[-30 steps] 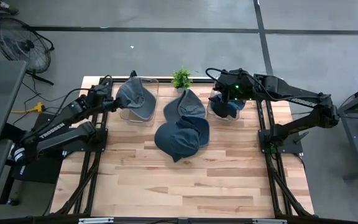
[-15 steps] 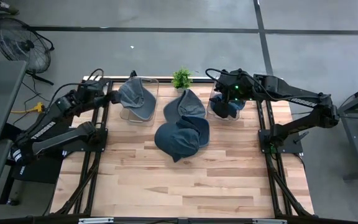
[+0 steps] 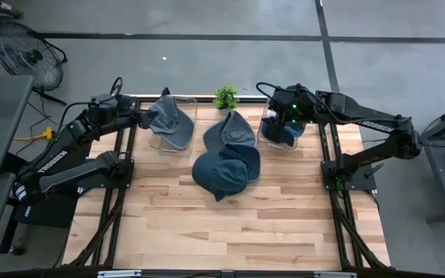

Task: Pick & Place hat
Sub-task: Put the bottom blue cap into the right transparent bin

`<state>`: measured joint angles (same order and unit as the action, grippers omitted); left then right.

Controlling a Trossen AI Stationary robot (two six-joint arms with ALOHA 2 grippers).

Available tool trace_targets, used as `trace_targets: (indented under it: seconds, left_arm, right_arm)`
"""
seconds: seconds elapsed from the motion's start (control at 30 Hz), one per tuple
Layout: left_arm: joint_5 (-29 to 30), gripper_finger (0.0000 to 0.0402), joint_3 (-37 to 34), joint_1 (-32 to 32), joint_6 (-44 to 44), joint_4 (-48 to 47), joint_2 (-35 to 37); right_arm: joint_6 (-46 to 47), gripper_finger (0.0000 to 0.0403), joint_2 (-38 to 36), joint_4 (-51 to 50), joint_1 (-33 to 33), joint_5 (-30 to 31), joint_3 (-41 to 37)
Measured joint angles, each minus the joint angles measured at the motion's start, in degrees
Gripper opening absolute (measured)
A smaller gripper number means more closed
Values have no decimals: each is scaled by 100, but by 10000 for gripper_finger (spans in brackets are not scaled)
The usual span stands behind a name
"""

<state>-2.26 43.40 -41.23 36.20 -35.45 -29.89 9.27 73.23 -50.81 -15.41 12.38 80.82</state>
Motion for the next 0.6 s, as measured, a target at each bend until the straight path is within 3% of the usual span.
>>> trace_targets:
  seconds: [0.4,0.6]
  left_arm:
    - [-1683,257,-2,0,-659,827,-551]
    - [-2482,257,-7,4,-916,855,-1015]
  right_arm:
    - [633,224,-1,-563,-186,-385,-45]
    - [1086,224,-123,219,-167,-1004,-959]
